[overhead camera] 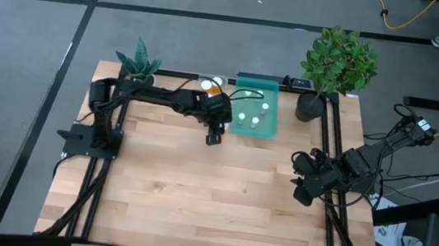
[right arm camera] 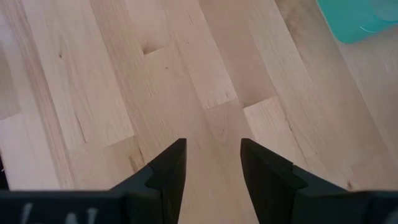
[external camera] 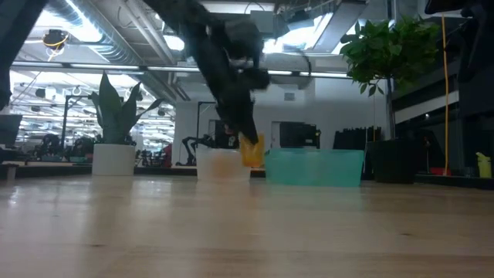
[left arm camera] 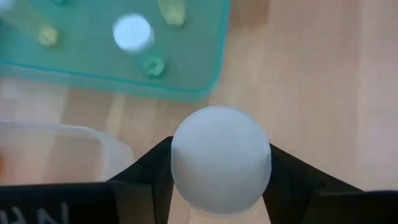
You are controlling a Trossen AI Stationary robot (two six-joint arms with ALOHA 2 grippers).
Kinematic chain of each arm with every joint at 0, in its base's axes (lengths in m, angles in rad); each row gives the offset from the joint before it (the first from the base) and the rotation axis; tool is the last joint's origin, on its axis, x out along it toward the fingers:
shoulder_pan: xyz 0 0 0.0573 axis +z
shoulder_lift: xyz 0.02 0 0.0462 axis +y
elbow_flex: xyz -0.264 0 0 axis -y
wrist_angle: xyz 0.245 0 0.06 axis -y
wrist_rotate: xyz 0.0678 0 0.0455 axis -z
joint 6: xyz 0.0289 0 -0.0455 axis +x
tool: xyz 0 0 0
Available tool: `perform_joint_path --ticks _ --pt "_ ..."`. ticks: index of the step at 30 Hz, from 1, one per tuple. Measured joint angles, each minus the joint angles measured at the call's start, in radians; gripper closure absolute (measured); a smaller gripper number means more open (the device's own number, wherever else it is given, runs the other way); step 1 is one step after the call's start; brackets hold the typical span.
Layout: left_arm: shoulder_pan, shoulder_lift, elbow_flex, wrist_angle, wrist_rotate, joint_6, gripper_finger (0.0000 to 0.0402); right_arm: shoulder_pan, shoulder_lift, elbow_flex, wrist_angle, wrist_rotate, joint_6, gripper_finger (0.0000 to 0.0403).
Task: Pick and place medicine bottles into bin by pill shape (circle, oval)
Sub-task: Put the orange capsule bottle into the transparent bin
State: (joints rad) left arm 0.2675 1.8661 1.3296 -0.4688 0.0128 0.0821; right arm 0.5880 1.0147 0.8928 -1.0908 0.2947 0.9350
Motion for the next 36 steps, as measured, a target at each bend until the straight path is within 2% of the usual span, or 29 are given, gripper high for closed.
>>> perform_joint_path --ticks 4,11,15,22,36 --pt "-0.003 -0.094 0.0 -0.039 -0.012 0.0 0.0228 0.0 0.001 0.0 0.0 0.0 0.0 0.0249" --pt "0.036 -0.214 0.0 -0.047 -0.108 0.0 0.0228 0.0 0.001 0.0 0.002 0.0 0.0 0.0249" --pt "0.088 -0.202 0.0 -0.034 -0.107 0.0 0.0228 0.0 0.001 0.0 0.001 0.006 0.0 0.0249" --pt "0.178 -0.107 -0.001 0.02 -0.078 0.009 0.0228 0.0 0.0 0.0 0.002 0.026 -0.001 0.0249" --pt "0.199 -0.068 -0.001 0.014 -0.033 0.008 0.0228 0.0 0.0 0.0 0.001 0.026 -0.001 0.0249"
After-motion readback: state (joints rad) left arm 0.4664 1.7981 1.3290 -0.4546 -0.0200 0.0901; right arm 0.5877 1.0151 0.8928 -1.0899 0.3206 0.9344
